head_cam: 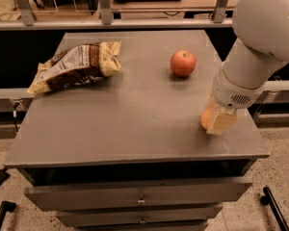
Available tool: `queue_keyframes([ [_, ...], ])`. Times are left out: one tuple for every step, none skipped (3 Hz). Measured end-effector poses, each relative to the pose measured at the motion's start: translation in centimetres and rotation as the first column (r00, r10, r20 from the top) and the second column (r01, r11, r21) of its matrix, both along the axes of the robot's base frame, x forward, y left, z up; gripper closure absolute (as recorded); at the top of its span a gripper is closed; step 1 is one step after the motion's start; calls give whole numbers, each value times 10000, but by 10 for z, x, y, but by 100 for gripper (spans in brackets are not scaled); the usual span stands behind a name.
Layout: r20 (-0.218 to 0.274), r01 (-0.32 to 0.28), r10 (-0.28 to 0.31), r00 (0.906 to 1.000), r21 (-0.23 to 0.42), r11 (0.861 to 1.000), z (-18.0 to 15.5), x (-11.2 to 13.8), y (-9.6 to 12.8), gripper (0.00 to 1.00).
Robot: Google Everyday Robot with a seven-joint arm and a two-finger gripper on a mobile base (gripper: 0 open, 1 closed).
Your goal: Pick orange
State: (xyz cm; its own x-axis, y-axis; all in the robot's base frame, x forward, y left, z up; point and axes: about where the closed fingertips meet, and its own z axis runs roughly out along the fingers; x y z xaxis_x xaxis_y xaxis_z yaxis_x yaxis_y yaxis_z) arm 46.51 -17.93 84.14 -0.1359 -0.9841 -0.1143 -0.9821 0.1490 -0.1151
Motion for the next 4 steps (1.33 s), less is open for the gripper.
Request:
queue_keyframes([
  [4,-8,8,10000,-5,10000,0,0,0,83],
  [-9,19,-18,10000,633,9980,8,1,-1,100],
  [395,-210,132,9991,2030,9789,44,3,-2,100],
  [1351,-1018,575,9892,3490,9316,97,4,7,100],
])
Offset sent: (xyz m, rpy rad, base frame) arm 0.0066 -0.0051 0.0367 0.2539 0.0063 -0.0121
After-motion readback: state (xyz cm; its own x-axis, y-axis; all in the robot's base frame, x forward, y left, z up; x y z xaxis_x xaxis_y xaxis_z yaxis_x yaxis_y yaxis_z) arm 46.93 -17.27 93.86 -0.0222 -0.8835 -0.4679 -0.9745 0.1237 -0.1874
